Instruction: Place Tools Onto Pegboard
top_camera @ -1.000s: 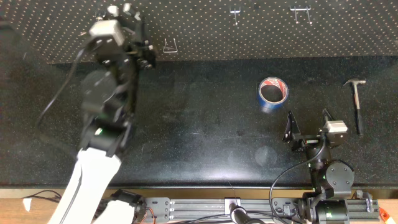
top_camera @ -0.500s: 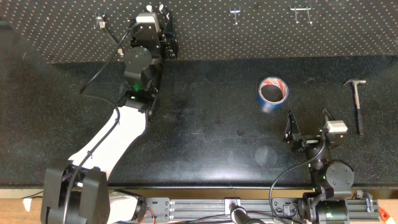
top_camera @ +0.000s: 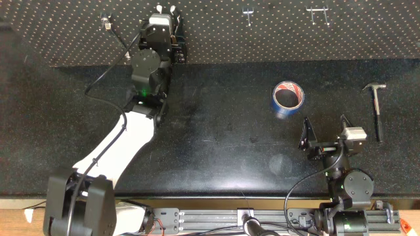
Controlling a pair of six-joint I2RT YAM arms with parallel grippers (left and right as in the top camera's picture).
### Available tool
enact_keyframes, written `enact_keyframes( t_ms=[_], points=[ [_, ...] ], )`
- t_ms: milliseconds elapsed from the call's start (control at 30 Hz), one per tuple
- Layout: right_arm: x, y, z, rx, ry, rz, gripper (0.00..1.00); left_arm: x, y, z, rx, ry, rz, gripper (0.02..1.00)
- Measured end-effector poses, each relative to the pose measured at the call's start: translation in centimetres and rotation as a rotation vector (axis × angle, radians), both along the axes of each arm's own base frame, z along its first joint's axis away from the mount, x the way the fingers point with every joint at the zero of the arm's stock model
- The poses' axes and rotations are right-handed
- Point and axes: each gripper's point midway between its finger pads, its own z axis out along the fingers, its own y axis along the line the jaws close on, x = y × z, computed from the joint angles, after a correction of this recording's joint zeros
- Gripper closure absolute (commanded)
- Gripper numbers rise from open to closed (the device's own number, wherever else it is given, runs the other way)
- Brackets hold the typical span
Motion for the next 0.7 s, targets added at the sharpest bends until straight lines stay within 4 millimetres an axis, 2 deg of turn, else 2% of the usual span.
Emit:
enact_keyframes(
  t_ms=[133, 267, 567, 633, 700],
  points=[
    [0.0, 0.0, 0.0, 0.0, 0.0, 0.0, 0.012, 0.4, -0.1, -1.4, 0.012, 0.028, 0.0, 0.989],
    [0.0, 0.0, 0.0, 0.0, 0.0, 0.0, 0.012, 0.6, -0.2, -1.8, 0.013, 0.029, 0.0, 0.989],
    [0.0, 0.0, 0.0, 0.0, 0.0, 0.0, 0.012, 0.7, -0.2, -1.4, 0.015, 0.013, -0.001, 0.989],
    [0.0, 0.0, 0.0, 0.0, 0.0, 0.0, 0.012, 0.1, -0.2, -1.6, 0.024, 0.044, -0.004, 0.991],
    [0.0, 0.0, 0.0, 0.0, 0.0, 0.0, 0.012, -0.6, 0.0, -0.1, 0.023, 0.026, -0.005, 0.989]
  ],
)
